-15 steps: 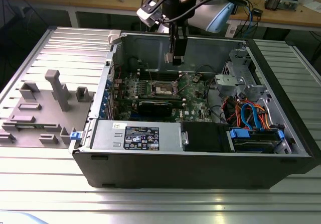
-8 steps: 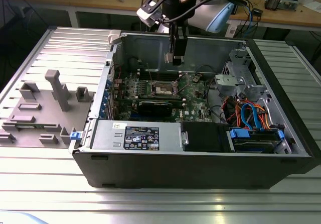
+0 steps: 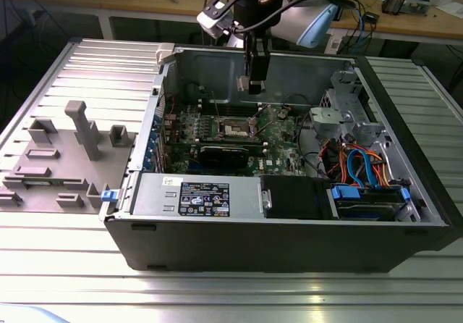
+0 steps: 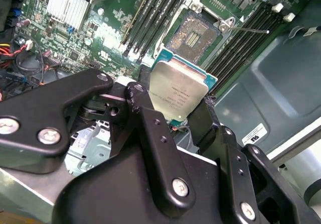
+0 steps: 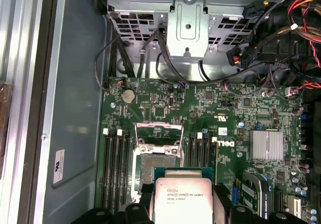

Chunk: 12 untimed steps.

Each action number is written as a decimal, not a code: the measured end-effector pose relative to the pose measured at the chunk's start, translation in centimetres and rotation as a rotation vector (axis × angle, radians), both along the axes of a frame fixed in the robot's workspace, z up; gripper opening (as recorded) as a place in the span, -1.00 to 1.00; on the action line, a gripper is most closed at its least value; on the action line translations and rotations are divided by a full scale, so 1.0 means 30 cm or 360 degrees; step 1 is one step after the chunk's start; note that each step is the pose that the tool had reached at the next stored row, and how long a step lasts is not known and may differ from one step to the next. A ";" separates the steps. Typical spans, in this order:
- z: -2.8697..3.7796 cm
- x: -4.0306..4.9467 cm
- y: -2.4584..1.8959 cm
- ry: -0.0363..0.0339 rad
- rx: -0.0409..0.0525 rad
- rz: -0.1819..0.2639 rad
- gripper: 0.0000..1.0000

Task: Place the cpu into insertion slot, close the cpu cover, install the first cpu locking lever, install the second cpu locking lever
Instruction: 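Place the cpu into insertion slot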

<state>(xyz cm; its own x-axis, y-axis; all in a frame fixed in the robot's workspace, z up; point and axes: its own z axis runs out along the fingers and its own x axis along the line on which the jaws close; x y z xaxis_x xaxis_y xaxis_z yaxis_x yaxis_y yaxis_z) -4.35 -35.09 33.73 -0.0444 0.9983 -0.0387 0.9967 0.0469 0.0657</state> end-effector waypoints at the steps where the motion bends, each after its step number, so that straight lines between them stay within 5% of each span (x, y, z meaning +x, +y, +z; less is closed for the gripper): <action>1: -0.002 -0.003 0.001 0.0000 0.0000 -0.0006 0.08; 9: -0.065 -0.004 0.008 0.0000 0.0000 -0.0010 0.08; 10: -0.071 -0.006 0.008 -0.0030 0.0000 -0.0010 0.08; 12: -0.110 -0.007 0.008 -0.0030 0.0005 -0.0026 0.08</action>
<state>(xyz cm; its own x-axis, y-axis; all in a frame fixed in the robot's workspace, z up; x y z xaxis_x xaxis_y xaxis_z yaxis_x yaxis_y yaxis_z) -4.56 -34.85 30.44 -0.0274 0.9990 -0.0363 0.9959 0.0304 0.0848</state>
